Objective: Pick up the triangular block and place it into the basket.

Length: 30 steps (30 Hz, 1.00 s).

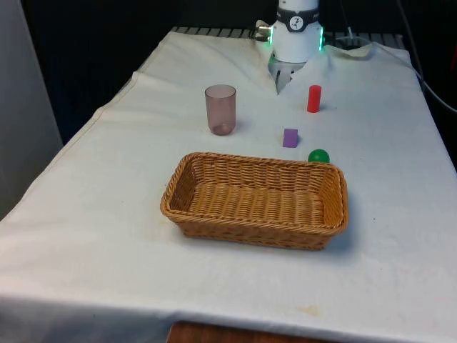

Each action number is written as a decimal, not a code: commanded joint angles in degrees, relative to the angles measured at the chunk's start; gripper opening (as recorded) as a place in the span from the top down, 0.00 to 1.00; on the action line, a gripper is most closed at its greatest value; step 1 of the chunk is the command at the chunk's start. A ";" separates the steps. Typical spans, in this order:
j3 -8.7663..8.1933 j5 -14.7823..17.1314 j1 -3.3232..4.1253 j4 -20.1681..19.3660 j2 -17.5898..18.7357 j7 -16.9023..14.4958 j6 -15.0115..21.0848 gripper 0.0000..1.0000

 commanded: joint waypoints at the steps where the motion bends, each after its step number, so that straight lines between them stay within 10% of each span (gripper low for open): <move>1: 0.11 0.00 0.00 -0.34 -0.23 0.17 0.00 0.00; 30: 3.61 -3.72 0.06 -22.00 -12.09 5.84 12.83 0.00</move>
